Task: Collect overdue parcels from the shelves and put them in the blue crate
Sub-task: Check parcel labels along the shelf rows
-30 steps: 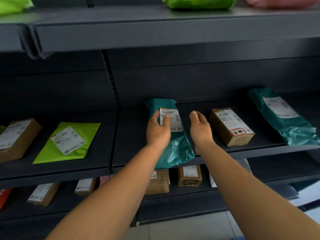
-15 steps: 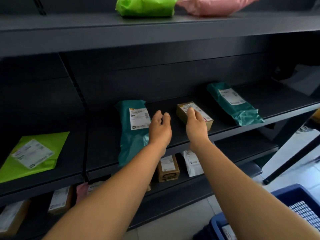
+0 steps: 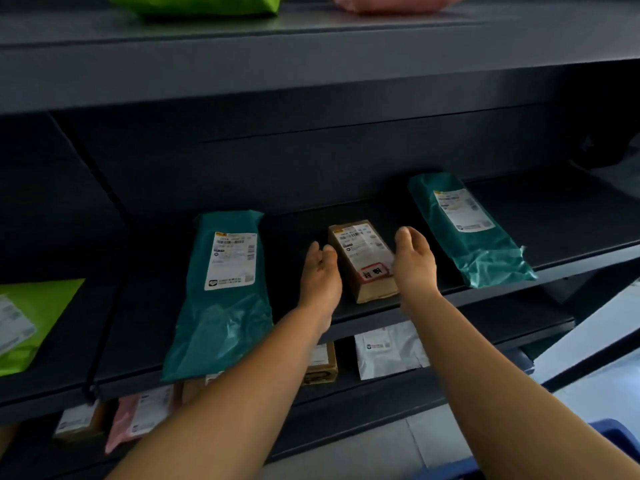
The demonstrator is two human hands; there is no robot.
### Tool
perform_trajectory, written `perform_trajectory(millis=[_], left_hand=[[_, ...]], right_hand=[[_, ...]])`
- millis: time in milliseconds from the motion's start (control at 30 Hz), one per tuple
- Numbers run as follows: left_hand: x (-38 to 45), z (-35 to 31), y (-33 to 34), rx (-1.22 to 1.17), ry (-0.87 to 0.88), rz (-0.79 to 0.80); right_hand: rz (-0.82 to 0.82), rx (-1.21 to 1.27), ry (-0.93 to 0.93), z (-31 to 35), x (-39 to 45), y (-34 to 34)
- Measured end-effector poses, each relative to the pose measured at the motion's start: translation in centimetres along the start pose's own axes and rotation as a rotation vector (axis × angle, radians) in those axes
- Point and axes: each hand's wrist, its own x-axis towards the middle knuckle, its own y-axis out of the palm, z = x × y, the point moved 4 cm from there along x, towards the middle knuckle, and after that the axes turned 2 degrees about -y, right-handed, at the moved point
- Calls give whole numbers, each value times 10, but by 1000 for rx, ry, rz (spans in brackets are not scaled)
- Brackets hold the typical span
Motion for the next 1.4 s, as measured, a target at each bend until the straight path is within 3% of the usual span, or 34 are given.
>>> perform_trajectory(millis=[333, 500, 767, 1100, 1400], left_hand=[[29, 22, 27, 18, -109, -29], [35, 30, 34, 37, -70, -16], [37, 28, 30, -36, 84, 23], [26, 17, 31, -62, 118, 22], [2, 10, 38, -88, 149, 91]], right_hand=[[155, -104, 178, -43, 57, 8], [266, -81, 184, -46, 58, 15], [297, 141, 104, -41, 54, 13], [333, 228, 42, -37, 50, 7], [213, 271, 47, -32, 27, -22]])
